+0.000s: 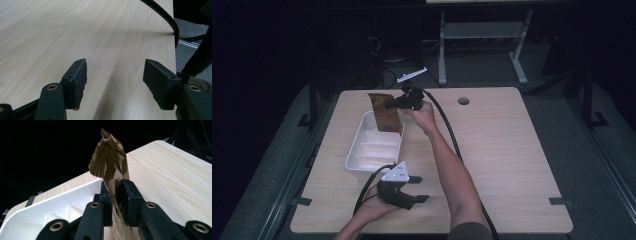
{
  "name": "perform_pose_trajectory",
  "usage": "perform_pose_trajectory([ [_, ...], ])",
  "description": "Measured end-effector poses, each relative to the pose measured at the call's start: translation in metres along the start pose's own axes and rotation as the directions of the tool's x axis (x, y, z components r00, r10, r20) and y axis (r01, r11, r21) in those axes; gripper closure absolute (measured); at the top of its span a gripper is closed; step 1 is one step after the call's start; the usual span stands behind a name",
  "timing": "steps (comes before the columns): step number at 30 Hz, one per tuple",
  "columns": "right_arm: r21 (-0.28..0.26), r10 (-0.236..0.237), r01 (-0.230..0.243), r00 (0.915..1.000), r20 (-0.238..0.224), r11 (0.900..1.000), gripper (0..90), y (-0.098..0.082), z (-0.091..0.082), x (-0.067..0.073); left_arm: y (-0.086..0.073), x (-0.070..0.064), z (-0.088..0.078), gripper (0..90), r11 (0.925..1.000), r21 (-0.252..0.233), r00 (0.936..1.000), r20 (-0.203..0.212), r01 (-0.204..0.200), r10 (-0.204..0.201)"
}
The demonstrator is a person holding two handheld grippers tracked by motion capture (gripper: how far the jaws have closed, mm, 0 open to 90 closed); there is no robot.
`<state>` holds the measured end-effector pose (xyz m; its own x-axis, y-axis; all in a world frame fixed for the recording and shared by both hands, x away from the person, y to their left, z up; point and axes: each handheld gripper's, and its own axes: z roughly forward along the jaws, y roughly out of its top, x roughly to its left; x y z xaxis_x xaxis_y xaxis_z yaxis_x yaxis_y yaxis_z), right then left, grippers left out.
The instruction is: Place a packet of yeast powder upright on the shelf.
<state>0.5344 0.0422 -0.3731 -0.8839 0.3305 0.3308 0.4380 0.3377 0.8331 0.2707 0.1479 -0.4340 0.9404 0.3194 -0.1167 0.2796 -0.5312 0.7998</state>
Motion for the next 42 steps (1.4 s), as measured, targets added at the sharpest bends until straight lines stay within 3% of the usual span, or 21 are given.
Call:
perform_pose_trajectory([
  [8,-0.007,0.031,-0.031,0.9995,0.002,1.000,72.0,-0.003,-0.001,-0.002,0.000,0.000,0.000,35.0,1.0000,0.003,1.0000,-0.001,-0.002,0.002],
  [22,0.016,0.050,-0.050,0.9976,0.048,0.999,58.0,-0.009,-0.007,-0.003,0.001,0.000,0.002,34.8,1.0000,0.005,1.0000,-0.001,-0.001,0.001],
  [42,0.008,0.066,-0.067,0.9968,0.044,0.998,52.4,-0.018,-0.024,-0.004,0.002,0.000,0.003,32.9,1.0000,0.005,1.0000,-0.002,-0.004,0.004],
])
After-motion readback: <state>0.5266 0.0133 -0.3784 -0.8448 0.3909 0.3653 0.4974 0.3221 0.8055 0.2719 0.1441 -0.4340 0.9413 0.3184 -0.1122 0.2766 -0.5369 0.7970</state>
